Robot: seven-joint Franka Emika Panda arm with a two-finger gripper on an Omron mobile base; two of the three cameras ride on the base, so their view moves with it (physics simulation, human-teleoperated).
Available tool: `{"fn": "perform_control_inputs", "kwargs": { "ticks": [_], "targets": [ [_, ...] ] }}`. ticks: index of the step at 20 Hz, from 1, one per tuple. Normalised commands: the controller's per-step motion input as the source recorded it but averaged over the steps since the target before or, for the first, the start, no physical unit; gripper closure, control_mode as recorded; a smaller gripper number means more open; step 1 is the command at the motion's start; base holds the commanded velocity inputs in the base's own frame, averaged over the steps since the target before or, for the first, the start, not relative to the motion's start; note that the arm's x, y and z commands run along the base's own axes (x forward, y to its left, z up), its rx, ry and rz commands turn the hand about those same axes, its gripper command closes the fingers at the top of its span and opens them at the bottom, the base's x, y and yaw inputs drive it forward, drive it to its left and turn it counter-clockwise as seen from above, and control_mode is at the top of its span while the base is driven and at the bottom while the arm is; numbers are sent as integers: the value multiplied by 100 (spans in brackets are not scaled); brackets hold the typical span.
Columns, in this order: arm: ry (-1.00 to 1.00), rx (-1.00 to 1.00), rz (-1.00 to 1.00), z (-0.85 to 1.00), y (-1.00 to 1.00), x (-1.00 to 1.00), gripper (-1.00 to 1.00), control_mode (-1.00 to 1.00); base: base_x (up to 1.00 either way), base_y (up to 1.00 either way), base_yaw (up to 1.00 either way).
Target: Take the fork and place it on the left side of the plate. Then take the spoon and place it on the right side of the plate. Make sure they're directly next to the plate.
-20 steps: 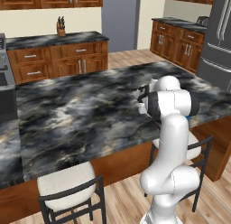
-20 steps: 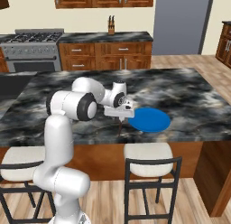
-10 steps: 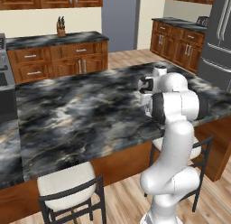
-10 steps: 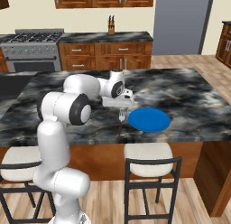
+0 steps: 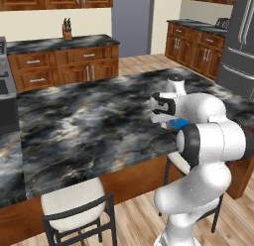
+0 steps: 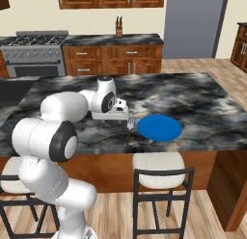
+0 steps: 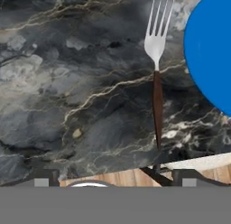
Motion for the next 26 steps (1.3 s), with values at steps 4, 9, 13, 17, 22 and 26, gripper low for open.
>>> {"fn": "perform_control_inputs", "kwargs": {
  "ticks": [4,9,13,17,22,26],
  "targets": [
    [-7,0,0,6,60,-100,-100,-100,0,0,0],
    [0,0,0,25,34,-100,-100,-100,0,0,0],
    [0,0,0,5,23,-98,-100,-100,0,0,0],
    [0,0,0,0,7,-75,-100,-100,0,0,0],
    [0,0,0,0,0,-4,-100,-100,0,0,0],
    [0,0,0,0,0,0,-100,-100,0,0,0]
  ]
}}
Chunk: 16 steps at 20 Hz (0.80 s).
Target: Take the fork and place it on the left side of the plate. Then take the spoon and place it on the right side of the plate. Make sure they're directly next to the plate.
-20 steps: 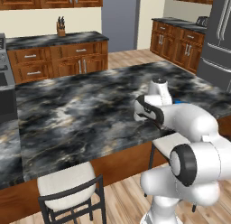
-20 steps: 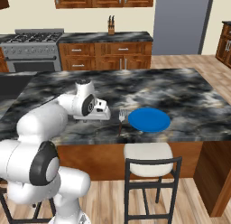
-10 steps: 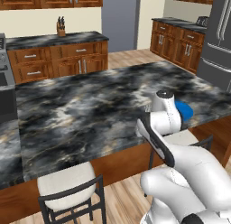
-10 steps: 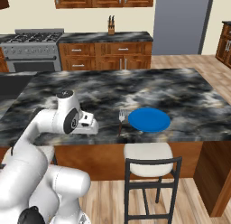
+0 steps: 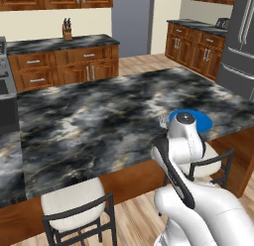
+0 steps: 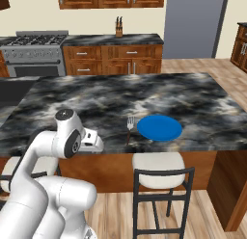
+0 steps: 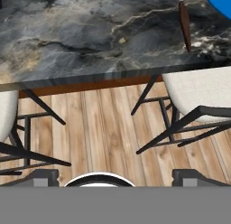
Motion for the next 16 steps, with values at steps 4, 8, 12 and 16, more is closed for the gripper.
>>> {"fn": "perform_control_inputs", "kwargs": {
  "ticks": [4,8,12,16],
  "targets": [
    [0,0,0,0,0,0,-100,-100,0,0,0],
    [0,0,0,0,0,0,-100,100,0,0,0],
    [0,0,0,0,0,0,-100,100,0,0,0],
    [0,0,0,0,0,0,-100,100,-21,0,0]
  ]
}}
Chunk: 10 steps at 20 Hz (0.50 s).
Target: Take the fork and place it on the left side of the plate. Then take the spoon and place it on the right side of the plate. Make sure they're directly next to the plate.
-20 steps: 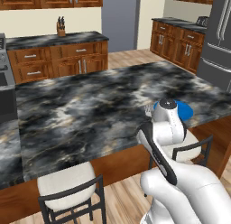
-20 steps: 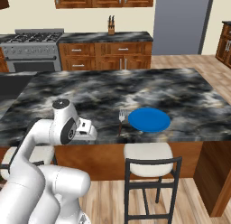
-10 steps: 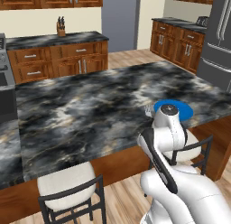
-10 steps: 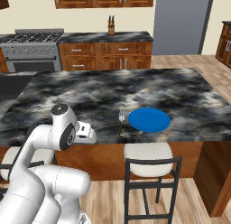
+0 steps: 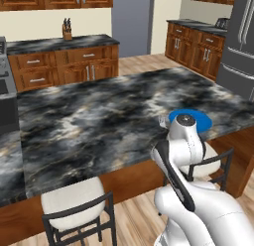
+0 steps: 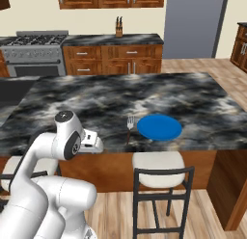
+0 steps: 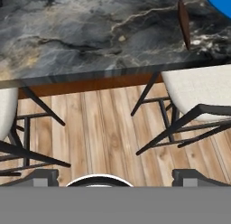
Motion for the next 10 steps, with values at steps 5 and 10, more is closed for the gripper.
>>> {"fn": "perform_control_inputs", "kwargs": {
  "ticks": [5,10],
  "targets": [
    [0,0,0,0,0,0,-100,100,-98,4,0],
    [0,0,0,0,0,0,-100,100,-88,11,1]
  ]
}}
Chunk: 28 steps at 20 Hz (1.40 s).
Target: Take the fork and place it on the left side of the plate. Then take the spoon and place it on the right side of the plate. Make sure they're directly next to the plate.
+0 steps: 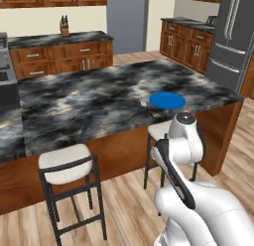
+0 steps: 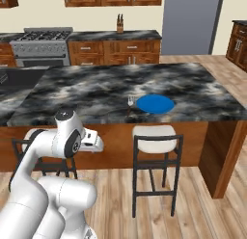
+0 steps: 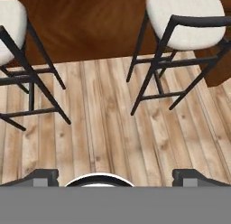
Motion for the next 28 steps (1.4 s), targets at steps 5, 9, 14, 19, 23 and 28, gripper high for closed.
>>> {"fn": "perform_control_inputs", "kwargs": {
  "ticks": [5,9,14,19,23,28],
  "targets": [
    [0,0,0,0,0,0,-100,100,-46,95,21],
    [0,0,0,0,0,0,-100,100,-37,100,26],
    [0,0,0,0,0,0,-100,100,-20,100,15],
    [0,0,0,0,0,0,-100,100,0,100,3],
    [0,0,0,0,0,0,-100,100,1,100,1],
    [0,0,0,0,0,0,-100,100,0,100,1]
  ]
}}
